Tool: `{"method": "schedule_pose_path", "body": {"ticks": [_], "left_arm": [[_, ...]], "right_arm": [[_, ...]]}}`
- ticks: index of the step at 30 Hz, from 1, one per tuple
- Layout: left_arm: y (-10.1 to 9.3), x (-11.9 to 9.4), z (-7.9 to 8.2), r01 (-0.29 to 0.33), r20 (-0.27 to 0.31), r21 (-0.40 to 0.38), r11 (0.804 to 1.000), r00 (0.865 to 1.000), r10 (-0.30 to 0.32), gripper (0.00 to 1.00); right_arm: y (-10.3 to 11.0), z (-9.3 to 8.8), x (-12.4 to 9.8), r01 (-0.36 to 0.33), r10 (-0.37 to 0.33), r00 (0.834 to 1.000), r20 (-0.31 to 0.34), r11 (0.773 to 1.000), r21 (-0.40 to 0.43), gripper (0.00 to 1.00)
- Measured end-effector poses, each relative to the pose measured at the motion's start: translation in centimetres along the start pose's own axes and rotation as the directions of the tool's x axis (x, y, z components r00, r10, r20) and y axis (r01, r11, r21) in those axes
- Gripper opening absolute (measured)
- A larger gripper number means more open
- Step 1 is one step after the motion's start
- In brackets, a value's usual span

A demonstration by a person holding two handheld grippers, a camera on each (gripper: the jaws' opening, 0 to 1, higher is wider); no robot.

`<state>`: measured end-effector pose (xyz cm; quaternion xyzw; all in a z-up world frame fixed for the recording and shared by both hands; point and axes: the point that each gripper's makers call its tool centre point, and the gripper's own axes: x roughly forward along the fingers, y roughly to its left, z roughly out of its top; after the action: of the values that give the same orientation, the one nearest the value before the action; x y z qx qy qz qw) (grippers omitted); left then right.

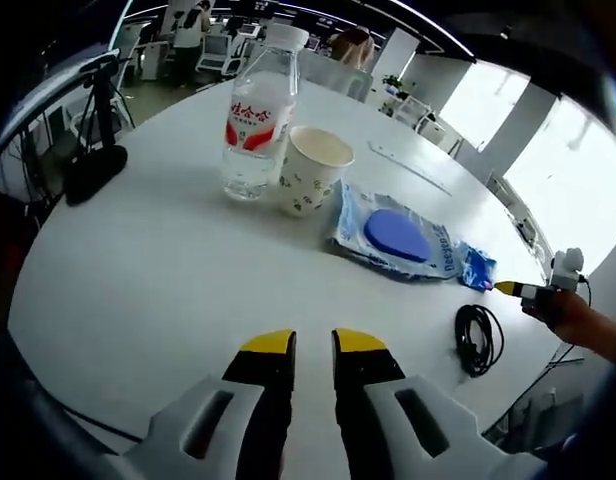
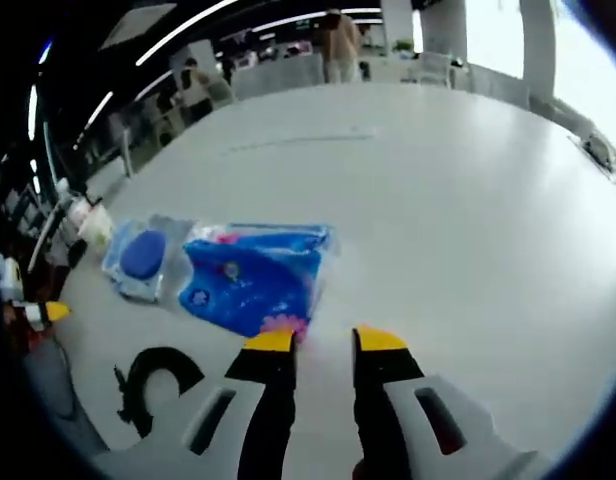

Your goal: Arrange the tabletop items into an orderly group along one side of the table until the central work area is clear of visible clutter.

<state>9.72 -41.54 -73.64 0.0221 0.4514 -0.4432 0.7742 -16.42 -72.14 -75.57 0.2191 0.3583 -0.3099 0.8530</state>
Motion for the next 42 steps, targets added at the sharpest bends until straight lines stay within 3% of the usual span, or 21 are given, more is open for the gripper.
{"method": "schedule_pose_path", "body": {"ticks": [7,9,13,17,30,42], "left_arm": [[-1.5,0.4,-0.8,0.030,-0.020,0.010,0.999,0.999,-0.030,0.12],[-2.0,0.6,-0.9,0.040,-0.024,0.017,0.999,0.999,-0.040,0.12],[-3.9,1.2,-1.2,0.077,-0.035,0.020,0.997,0.996,-0.076,0.12],[-6.7,2.0,-1.6,0.127,-0.053,0.039,0.991,0.991,-0.125,0.13],[-14.2,5.0,-4.1,0.247,-0.147,0.104,0.963,0.962,-0.231,0.15],[-16.9,5.9,-6.3,0.298,-0.216,0.085,0.951,0.937,-0.274,0.18]], "right_arm": [[3.2,-1.3,-1.0,-0.088,0.088,0.996,-0.006,0.995,-0.039,0.19],[4.8,-1.5,-1.1,-0.149,0.149,0.989,-0.012,0.989,-0.018,0.19],[7.0,-2.1,-1.1,-0.202,0.199,0.979,-0.040,0.977,-0.068,0.20],[8.1,-2.8,-1.2,-0.213,0.208,0.976,-0.060,0.972,-0.099,0.18],[9.1,-3.9,-1.6,-0.231,0.225,0.972,-0.073,0.969,-0.088,0.19],[8.5,-4.2,-1.9,-0.228,0.222,0.972,-0.072,0.970,-0.080,0.20]]}}
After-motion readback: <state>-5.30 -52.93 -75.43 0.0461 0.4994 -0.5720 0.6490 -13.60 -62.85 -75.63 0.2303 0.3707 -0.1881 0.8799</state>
